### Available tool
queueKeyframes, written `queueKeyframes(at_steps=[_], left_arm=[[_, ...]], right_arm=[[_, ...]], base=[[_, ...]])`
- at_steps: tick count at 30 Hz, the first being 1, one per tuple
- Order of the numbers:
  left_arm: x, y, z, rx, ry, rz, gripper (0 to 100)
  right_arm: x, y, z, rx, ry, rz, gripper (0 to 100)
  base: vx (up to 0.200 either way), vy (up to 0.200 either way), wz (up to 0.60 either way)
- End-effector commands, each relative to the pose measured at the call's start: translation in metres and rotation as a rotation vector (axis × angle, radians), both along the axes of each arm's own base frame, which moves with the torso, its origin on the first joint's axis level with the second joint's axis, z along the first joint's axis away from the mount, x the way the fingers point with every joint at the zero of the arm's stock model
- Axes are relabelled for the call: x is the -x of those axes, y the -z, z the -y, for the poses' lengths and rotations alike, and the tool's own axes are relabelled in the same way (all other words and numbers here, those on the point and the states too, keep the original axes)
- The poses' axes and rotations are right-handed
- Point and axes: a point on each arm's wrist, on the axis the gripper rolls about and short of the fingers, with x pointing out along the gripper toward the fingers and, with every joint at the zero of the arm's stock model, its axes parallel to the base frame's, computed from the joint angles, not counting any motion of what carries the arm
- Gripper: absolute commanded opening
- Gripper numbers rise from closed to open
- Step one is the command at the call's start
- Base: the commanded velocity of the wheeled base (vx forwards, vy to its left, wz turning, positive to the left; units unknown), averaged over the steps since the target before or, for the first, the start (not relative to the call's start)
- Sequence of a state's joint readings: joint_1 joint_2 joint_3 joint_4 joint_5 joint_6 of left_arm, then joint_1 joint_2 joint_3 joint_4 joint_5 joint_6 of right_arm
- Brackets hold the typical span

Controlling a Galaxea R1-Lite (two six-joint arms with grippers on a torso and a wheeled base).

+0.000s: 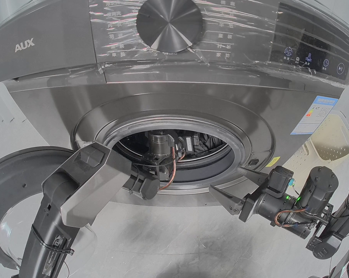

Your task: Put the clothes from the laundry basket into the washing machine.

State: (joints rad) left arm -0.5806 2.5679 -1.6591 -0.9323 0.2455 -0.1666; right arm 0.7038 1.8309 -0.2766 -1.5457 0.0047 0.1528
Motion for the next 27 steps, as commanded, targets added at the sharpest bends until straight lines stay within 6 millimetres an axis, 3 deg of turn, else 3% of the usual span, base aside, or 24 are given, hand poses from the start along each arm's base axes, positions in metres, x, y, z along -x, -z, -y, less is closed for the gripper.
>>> queueKeyframes(at_steps=[1,5,9,10,11,16,22,27], left_arm=[[0.097,-0.038,-0.008,-0.103,0.130,-0.012,100],[0.144,-0.042,-0.014,-0.093,0.229,0.013,100],[0.199,-0.054,-0.039,-0.102,0.343,-0.001,100],[0.199,-0.054,-0.039,-0.102,0.343,-0.001,100],[0.221,-0.056,-0.053,-0.116,0.370,-0.019,100],[0.275,-0.063,-0.088,-0.121,0.435,-0.041,100],[0.311,-0.063,-0.118,-0.124,0.475,-0.039,100],[0.319,-0.065,-0.133,-0.117,0.448,-0.026,100]], right_arm=[[0.020,0.012,0.007,0.060,-0.059,-0.050,100],[0.037,0.013,0.009,0.078,-0.132,-0.058,100],[0.054,0.015,0.015,0.097,-0.172,-0.075,100],[0.054,0.015,0.015,0.097,-0.172,-0.075,100],[0.059,0.015,0.018,0.103,-0.177,-0.076,100],[0.069,0.011,0.026,0.098,-0.181,-0.066,100],[0.073,-0.002,0.036,0.049,-0.133,-0.028,100],[0.071,-0.013,0.052,0.016,0.009,0.009,100]], base=[[0.000,0.000,0.00],[0.000,0.000,0.00],[0.000,0.000,0.00],[0.000,0.000,0.00],[0.000,0.000,0.00],[0.000,0.000,0.00],[0.000,0.000,0.00],[0.000,0.000,0.00]])
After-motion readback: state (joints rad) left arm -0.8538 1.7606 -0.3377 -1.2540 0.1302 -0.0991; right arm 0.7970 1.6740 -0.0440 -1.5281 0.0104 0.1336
